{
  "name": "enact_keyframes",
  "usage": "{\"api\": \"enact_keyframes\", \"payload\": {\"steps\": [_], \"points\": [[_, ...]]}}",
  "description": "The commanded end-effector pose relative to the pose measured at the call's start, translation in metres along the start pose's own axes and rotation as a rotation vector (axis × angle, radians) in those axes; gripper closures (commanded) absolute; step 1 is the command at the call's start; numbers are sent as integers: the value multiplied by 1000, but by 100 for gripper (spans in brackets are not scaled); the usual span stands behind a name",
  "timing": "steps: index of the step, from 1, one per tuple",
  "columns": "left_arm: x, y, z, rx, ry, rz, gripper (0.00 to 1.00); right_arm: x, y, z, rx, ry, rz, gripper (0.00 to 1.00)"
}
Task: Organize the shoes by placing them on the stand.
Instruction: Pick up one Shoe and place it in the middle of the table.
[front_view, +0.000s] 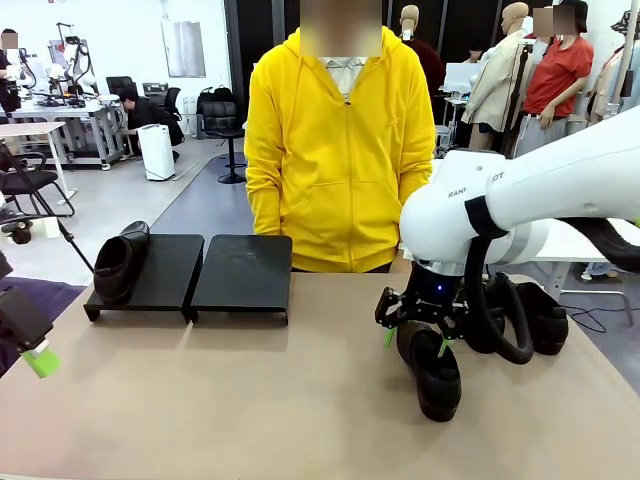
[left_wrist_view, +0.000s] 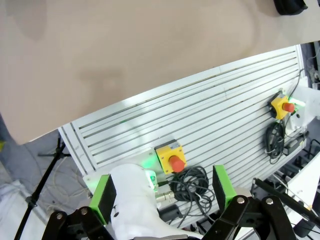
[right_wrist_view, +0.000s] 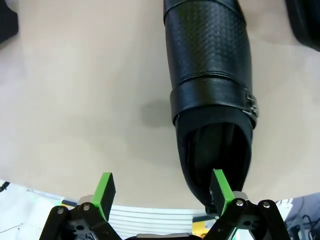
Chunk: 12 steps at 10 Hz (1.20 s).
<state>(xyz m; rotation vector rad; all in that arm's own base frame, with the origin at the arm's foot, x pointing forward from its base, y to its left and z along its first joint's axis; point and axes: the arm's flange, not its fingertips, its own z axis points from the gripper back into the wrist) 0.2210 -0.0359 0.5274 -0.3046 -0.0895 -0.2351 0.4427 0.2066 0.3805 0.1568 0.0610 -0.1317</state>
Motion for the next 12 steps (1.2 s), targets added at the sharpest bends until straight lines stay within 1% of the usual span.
{"api": "enact_keyframes", "payload": {"steps": [1,2,3,5,6,7,8,12], "points": [[2,2,2,-7,-6,-9,0,9,11,-18,-38,-2,-12,0],[2,2,2,-7,-6,-9,0,9,12,-32,-29,-11,-2,0],[2,2,2,-7,-6,-9,0,9,11,-44,-26,-52,9,0],[2,2,2,-7,-6,-9,0,9,7,-51,-42,-69,55,0],[2,2,2,-7,-6,-9,0,9,5,-49,-56,-74,78,12],[2,2,2,-7,-6,-9,0,9,5,-48,-60,-62,82,71],[2,2,2,-7,-6,-9,0,9,5,-48,-66,-61,91,100],[2,2,2,-7,-6,-9,0,13,1,-37,-72,-90,89,100]]}}
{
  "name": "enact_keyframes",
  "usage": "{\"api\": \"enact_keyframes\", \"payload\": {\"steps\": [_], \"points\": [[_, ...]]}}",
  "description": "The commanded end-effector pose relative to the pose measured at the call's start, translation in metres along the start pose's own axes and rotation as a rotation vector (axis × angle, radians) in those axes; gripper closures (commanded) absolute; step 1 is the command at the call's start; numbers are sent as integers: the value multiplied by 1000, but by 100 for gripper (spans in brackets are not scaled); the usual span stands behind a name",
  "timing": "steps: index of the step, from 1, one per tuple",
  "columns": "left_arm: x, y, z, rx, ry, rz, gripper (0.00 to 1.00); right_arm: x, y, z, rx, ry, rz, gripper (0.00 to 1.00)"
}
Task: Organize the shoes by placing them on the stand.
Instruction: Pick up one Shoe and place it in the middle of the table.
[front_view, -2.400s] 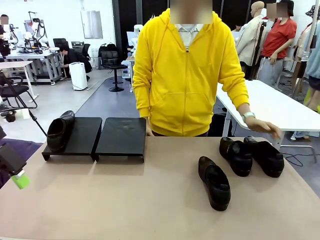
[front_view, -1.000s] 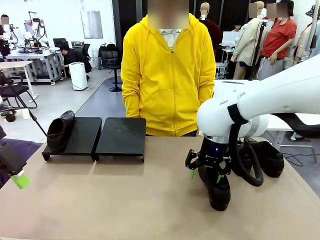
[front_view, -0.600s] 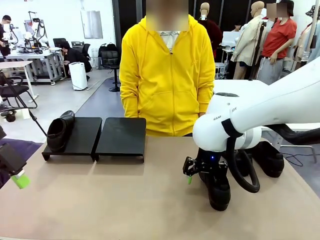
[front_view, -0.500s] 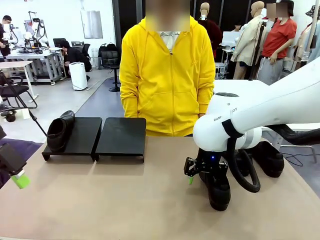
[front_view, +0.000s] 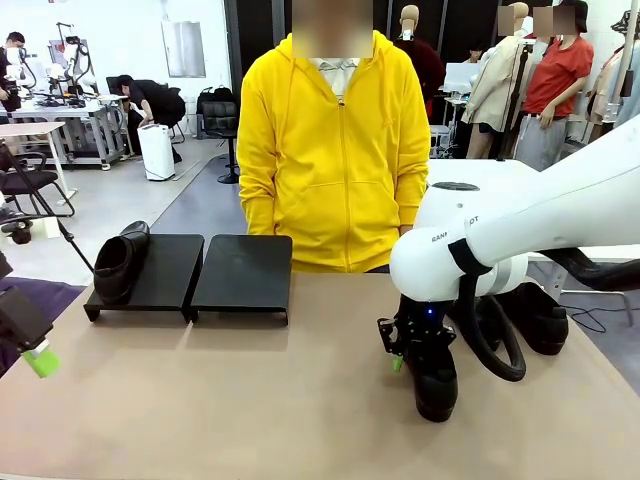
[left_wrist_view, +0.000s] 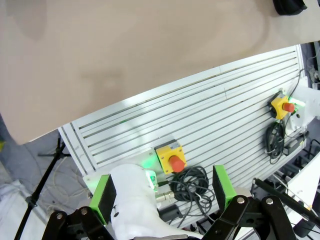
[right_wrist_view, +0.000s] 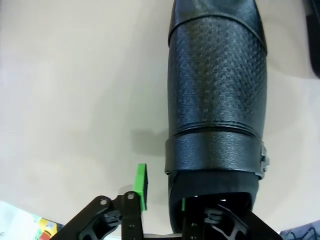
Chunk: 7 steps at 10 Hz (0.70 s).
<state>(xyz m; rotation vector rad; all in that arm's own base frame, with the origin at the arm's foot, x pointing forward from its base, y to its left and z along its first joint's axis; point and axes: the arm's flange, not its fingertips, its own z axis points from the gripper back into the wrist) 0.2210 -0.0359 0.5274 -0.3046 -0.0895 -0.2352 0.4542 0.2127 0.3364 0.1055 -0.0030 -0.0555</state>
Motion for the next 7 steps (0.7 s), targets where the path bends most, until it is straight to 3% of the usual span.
{"api": "enact_keyframes", "payload": {"steps": [1,4,7], "points": [[2,2,2,-7,-6,-9,0,0,-3,13,-21,-42,7,100],[2,2,2,-7,-6,-9,0,-9,-7,37,-32,-80,21,100],[2,2,2,-7,-6,-9,0,-37,-13,97,-48,-105,24,100]]}}
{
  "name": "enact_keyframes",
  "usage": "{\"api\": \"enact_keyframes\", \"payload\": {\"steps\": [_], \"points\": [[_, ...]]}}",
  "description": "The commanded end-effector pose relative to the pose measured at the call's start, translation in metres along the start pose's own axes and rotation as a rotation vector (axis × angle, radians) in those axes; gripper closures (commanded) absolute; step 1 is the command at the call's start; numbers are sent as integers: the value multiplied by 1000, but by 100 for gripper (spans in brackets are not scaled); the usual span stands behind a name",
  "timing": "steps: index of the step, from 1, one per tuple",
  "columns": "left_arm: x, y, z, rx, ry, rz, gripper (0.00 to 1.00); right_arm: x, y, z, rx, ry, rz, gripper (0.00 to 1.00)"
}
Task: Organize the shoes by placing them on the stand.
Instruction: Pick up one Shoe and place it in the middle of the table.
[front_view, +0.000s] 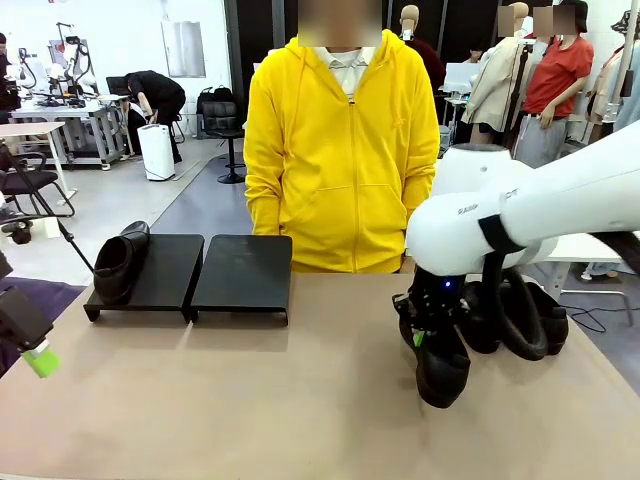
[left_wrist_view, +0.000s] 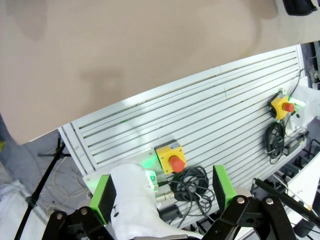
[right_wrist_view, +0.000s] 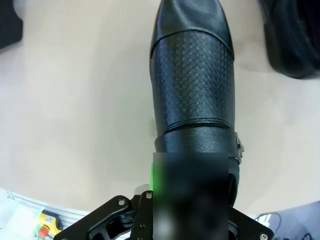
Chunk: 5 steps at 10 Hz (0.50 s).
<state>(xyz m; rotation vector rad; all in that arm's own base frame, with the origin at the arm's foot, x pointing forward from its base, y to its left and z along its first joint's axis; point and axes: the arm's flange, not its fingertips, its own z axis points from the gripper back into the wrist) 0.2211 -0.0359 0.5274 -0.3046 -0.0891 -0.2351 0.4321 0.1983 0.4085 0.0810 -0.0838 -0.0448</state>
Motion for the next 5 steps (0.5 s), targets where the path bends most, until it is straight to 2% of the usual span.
{"api": "enact_keyframes", "payload": {"steps": [1,4,5], "points": [[1,2,2,-6,-6,-9,0,-27,-11,47,-24,-40,0,100],[1,2,2,-6,-6,-9,0,-90,-32,95,42,8,-48,100],[1,2,2,-6,-6,-9,0,-99,-44,100,40,-32,-77,100]]}}
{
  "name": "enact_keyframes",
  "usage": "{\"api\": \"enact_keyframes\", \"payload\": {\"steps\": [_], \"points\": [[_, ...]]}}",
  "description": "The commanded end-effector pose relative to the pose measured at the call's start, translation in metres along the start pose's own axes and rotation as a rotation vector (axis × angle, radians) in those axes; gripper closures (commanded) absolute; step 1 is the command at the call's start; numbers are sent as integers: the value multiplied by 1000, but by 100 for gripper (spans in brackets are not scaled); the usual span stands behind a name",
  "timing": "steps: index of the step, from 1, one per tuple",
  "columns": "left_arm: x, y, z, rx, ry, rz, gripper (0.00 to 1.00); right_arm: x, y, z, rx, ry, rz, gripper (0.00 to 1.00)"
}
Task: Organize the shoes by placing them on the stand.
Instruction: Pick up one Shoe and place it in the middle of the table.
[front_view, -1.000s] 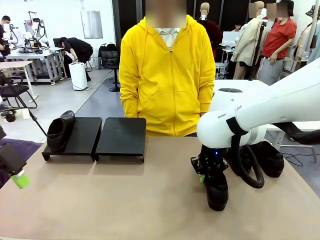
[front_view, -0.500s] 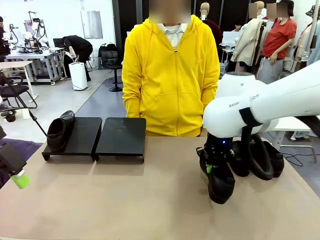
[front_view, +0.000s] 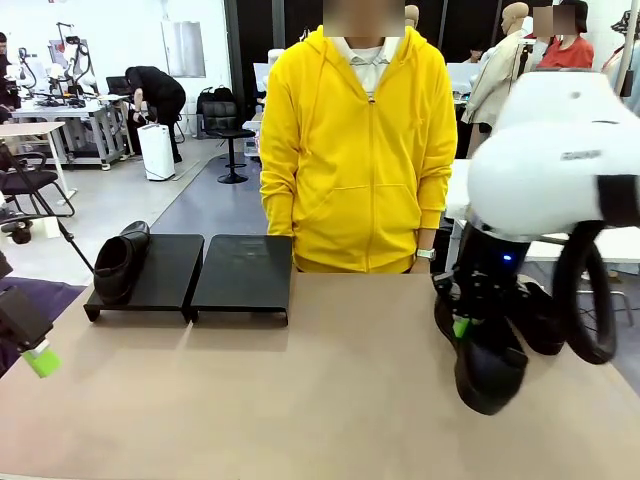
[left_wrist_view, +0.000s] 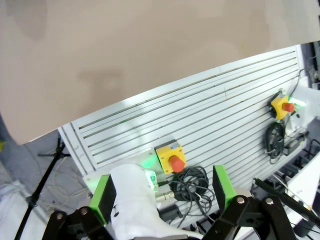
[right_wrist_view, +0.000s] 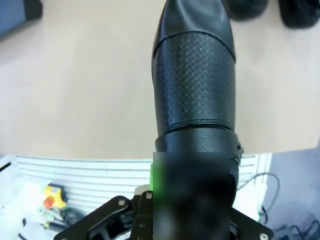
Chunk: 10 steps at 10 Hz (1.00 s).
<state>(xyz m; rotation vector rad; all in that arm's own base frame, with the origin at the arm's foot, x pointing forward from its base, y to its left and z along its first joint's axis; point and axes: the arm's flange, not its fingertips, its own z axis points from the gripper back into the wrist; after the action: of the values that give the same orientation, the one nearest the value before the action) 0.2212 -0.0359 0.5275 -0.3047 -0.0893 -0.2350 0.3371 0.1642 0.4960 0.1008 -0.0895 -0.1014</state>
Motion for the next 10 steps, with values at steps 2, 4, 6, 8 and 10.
{"api": "enact_keyframes", "payload": {"steps": [2,4,6,8,10], "points": [[1,2,2,-6,-6,-9,0,0,0,0,0,0,0,100],[1,2,2,-6,-6,-9,0,-10,-27,12,18,-20,-40,100],[1,2,2,-6,-6,-9,0,-5,52,-5,90,-115,114,100],[1,2,2,-6,-6,-9,0,15,139,-35,115,-146,273,100],[1,2,2,-6,-6,-9,0,44,199,-70,140,-159,315,100]]}}
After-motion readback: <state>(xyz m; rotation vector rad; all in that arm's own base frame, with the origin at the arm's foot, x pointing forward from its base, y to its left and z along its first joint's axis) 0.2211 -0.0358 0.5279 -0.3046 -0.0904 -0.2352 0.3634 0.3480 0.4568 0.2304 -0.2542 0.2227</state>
